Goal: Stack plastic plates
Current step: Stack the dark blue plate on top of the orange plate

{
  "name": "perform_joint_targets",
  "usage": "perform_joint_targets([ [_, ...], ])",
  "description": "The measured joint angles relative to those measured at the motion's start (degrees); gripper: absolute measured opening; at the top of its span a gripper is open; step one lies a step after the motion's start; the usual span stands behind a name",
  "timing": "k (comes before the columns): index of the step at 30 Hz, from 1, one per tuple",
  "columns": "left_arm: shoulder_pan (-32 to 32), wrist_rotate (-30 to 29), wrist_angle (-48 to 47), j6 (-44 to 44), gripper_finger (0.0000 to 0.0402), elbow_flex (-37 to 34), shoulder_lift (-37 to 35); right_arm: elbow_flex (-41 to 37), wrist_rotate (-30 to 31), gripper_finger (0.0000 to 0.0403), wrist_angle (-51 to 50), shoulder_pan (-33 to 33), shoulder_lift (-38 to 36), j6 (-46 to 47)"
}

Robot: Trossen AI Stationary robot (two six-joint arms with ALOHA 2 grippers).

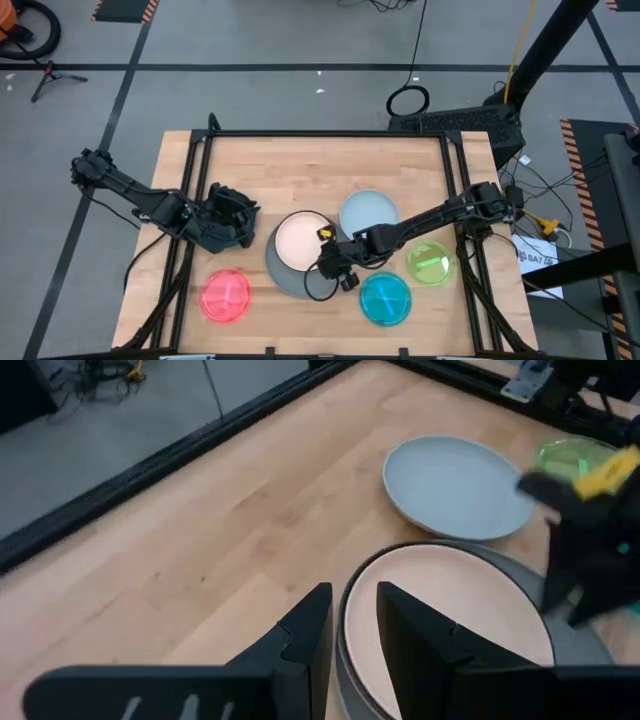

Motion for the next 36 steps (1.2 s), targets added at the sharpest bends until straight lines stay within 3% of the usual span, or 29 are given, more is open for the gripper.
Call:
perform_joint_targets([
  [4,1.64,4.77,-0.97,-4.63,0.0088,0.00,3.64,-0.07,7.73,0.0139,-8.04,-0.48,-2.53,-0.73],
  [11,6.42,16.61,-1.79,-5.61,0.0088,0.25,10.17,-6.91,8.70,0.0128,-8.70,-4.76,-13.30,-2.81],
  [18,9.80,23.41,-5.86,-2.26,0.0088,1.03,12.18,-23.95,5.84,0.0126,16.03,-11.00,-29.33,-5.66],
  [21,11.76,26.16,-8.03,-2.81,0.0088,1.03,12.21,-30.98,2.55,0.0126,29.30,-14.03,-33.64,-6.63],
  [24,12.80,27.25,-10.71,-4.22,0.0088,1.03,12.18,-35.83,3.10,0.0125,37.33,-17.19,-35.71,-3.22],
  [29,13.14,27.92,-13.17,-3.92,0.0088,1.03,12.18,-37.20,6.03,0.0125,32.26,-22.20,-36.61,5.61],
  [36,9.29,30.91,-15.27,3.99,0.0088,1.03,14.56,-37.20,5.79,0.0125,24.42,-24.55,-36.56,7.37],
])
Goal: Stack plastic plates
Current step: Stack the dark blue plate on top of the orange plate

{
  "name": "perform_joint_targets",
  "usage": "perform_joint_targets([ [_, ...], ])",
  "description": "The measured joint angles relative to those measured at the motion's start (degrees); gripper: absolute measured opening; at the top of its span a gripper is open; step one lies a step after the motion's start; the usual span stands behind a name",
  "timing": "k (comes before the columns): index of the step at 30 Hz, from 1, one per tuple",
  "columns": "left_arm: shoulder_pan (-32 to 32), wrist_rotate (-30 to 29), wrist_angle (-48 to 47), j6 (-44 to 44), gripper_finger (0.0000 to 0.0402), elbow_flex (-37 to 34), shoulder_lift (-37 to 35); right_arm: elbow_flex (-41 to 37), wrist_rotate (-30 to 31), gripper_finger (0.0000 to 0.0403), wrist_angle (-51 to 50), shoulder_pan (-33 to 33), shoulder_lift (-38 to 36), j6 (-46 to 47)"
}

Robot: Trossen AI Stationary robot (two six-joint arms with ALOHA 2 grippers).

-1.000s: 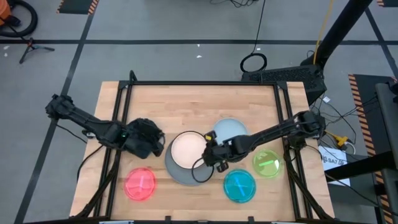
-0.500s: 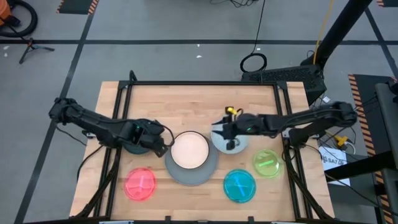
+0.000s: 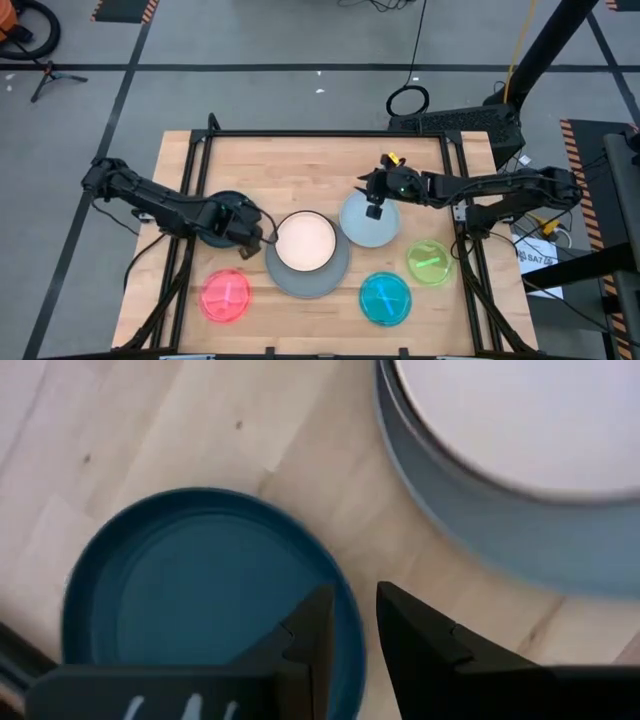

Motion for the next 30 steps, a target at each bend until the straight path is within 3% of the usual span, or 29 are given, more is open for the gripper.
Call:
perform_joint_targets([
  [12,-6.70,0.40,-0.46,8.94,0.0088,-0.05,7.05,0.00,-0.05,0.0125,-0.67,0.00,0.04,0.02],
  [18,-10.55,-0.70,3.71,14.07,0.0088,-4.13,4.13,0.04,-0.10,0.0125,-1.29,0.05,0.04,0.84],
  [24,-11.27,-1.91,9.81,4.62,0.0088,-12.86,-4.28,0.04,-0.10,0.0125,-1.49,0.07,0.04,0.85],
  [30,-11.38,-2.48,8.85,-2.31,0.0088,-13.99,-5.03,0.04,-0.10,0.0125,-1.40,0.07,0.04,0.85],
])
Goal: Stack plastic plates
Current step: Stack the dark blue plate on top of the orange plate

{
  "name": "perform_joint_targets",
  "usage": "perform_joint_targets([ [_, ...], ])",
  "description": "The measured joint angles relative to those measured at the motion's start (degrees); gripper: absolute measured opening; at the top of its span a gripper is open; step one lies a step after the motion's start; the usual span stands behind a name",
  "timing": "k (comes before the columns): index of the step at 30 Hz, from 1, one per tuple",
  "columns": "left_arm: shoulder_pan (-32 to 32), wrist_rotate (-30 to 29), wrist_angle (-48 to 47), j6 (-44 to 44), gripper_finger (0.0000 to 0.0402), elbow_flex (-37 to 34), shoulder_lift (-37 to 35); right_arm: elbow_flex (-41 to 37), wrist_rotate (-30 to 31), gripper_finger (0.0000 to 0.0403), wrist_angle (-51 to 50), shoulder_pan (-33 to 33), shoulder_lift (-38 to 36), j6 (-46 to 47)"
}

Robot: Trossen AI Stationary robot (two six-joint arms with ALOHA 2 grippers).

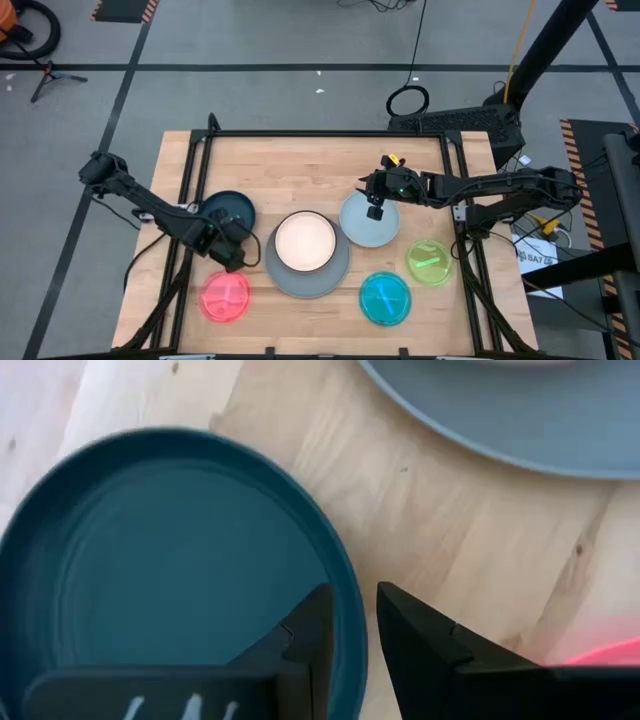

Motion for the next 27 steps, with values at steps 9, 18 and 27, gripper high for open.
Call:
perform_joint_targets([
  [9,0.10,1.63,-0.16,-1.20,0.0088,0.00,0.00,0.00,0.00,0.0125,-0.01,0.00,0.00,0.02],
  [18,0.22,1.59,-0.68,-0.33,0.0087,0.00,0.02,0.00,0.00,0.0125,-0.03,0.00,0.00,0.02],
  [27,0.23,1.08,-0.49,-1.61,0.0019,0.02,0.04,0.00,0.00,0.0125,-0.05,0.00,0.00,0.02],
])
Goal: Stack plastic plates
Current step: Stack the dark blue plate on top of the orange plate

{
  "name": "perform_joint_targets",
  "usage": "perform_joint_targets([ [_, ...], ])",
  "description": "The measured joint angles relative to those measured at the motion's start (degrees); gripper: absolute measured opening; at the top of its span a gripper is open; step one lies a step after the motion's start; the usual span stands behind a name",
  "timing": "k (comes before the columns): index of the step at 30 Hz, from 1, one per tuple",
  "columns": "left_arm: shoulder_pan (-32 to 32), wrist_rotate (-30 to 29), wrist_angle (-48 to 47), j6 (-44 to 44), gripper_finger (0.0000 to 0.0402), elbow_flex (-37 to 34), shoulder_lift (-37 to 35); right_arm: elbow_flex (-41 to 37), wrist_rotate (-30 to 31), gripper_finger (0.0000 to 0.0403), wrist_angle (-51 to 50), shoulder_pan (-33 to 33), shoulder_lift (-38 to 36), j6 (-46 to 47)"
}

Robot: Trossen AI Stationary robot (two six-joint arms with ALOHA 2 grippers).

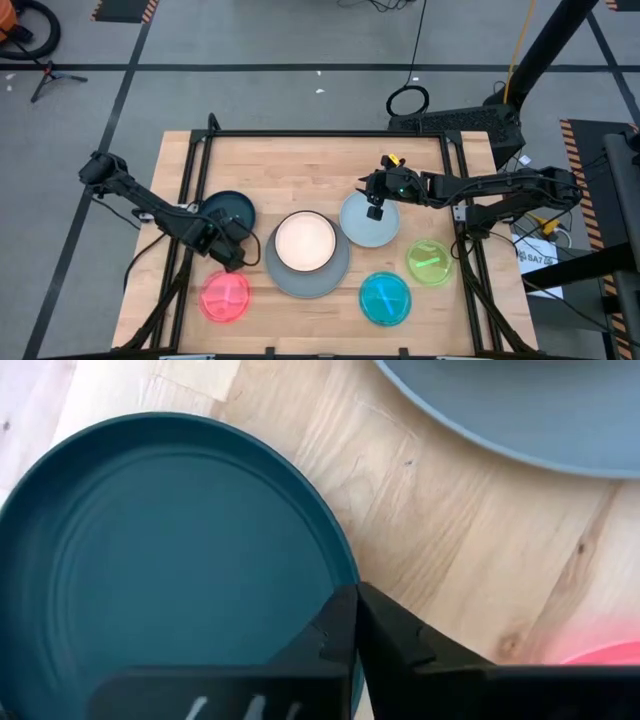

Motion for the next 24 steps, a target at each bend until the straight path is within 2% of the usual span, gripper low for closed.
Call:
perform_joint_targets([
  [3,-0.11,-0.13,0.23,-0.53,0.0040,0.02,0.02,0.00,0.00,0.0125,-0.01,0.00,0.00,0.00],
  [7,-0.11,-0.20,0.26,-0.44,0.0090,0.03,0.31,0.00,0.00,0.0125,-0.35,0.00,0.00,0.00],
  [14,-0.07,-1.18,0.21,1.49,0.0172,0.04,5.37,0.00,0.00,0.0125,-0.98,0.00,0.00,0.00],
  [24,-0.02,-2.43,2.41,-0.14,0.0181,0.04,12.05,0.00,0.00,0.0125,-0.98,0.00,0.00,0.00],
])
